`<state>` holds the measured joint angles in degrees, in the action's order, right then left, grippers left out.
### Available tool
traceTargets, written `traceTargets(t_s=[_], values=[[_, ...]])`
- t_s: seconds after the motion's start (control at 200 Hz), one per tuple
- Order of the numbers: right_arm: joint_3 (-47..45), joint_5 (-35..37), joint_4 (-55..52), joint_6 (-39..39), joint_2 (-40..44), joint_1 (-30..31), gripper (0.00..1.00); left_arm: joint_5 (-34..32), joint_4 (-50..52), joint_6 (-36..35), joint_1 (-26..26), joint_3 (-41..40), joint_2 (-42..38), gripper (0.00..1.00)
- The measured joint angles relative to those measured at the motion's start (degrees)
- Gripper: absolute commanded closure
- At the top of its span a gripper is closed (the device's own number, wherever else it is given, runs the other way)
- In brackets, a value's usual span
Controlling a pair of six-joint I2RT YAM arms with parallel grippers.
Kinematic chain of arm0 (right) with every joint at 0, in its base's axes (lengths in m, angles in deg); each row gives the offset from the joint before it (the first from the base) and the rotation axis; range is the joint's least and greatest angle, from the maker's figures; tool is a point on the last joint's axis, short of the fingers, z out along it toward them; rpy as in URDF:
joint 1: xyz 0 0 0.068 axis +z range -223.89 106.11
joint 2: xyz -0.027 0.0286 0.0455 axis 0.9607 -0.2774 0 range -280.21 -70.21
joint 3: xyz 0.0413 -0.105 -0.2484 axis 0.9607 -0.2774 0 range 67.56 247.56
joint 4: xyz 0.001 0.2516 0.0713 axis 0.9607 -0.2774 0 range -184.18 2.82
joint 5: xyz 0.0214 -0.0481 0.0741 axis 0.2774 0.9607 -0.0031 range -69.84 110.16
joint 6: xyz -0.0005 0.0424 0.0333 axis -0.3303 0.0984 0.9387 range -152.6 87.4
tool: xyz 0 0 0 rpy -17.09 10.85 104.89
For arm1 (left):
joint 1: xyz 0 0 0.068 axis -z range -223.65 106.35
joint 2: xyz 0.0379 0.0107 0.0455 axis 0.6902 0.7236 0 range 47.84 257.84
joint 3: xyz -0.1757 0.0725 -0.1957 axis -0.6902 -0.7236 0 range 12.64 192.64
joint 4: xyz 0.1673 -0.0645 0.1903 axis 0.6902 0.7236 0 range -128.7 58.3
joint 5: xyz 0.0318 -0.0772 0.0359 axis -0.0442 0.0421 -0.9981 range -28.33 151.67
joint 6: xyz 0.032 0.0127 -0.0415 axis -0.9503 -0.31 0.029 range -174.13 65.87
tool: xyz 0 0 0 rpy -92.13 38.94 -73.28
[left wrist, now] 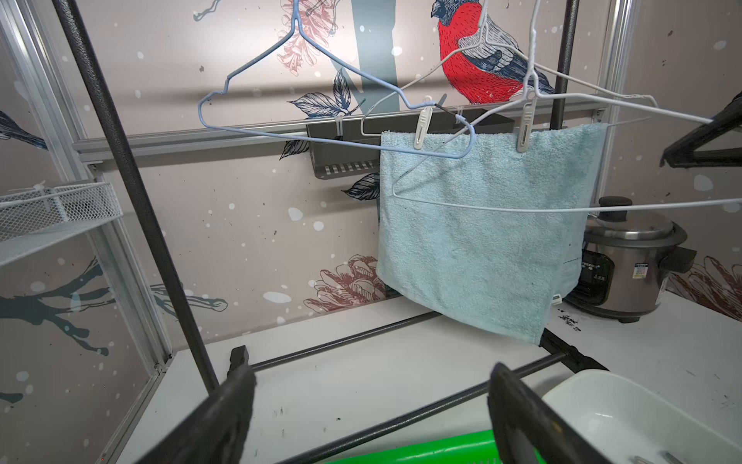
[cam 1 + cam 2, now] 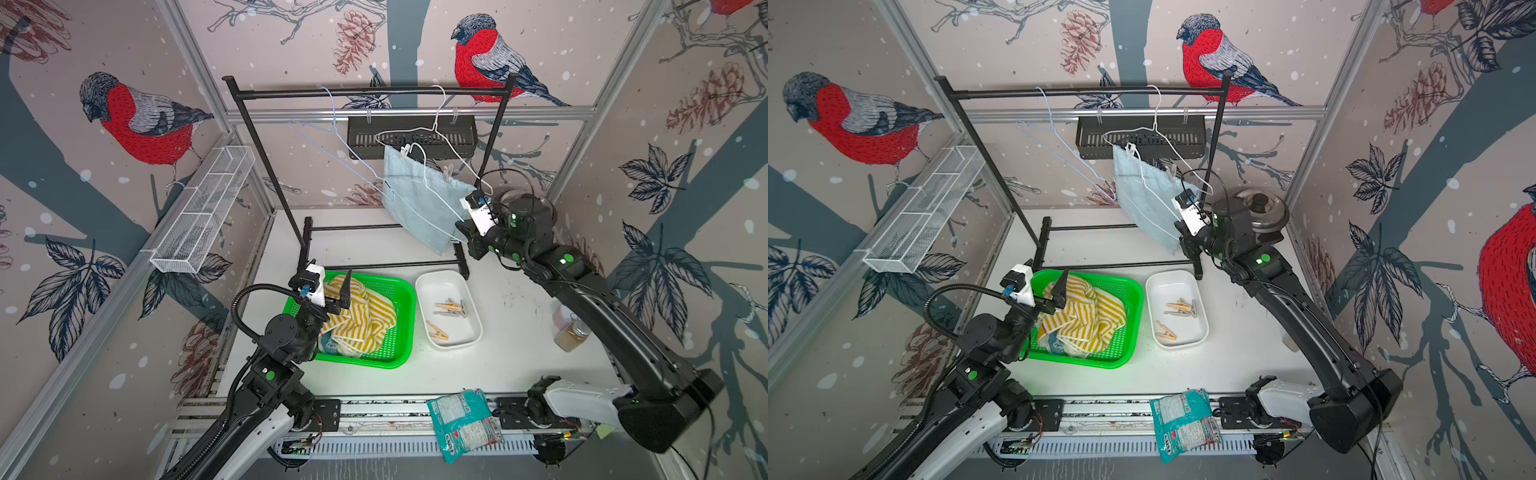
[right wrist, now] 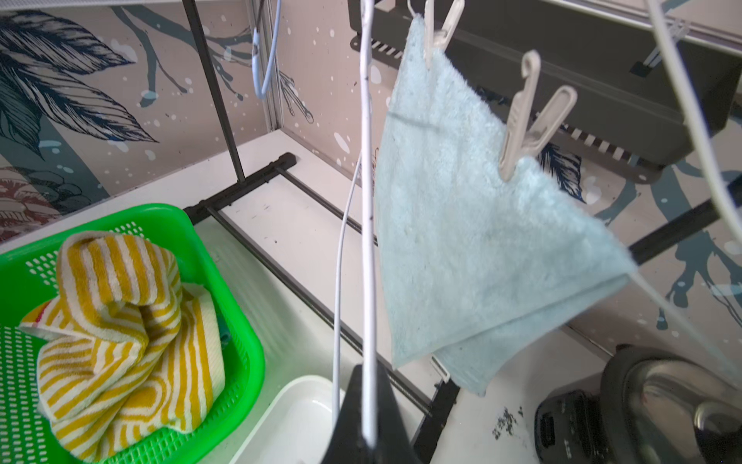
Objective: Remove the clothespins securing towels to the hanger
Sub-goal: Place the hanger on the clothesline.
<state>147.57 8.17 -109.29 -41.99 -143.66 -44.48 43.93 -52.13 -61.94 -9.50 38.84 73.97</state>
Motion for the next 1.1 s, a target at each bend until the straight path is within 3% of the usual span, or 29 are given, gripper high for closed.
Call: traceTargets(t_s=[0.5,1.101], values=[[17.4,-18.1,5.8,-0.6,-17.1,-3.0,1.00,4.5,0.3,-6.0,0.0,0.4,5.4,0.09],[46.2,-20.4,4.2,7.8,-38.4,-3.6,1.00,7.3,0.0,-6.6,0.0,-1.4,5.7,0.07]])
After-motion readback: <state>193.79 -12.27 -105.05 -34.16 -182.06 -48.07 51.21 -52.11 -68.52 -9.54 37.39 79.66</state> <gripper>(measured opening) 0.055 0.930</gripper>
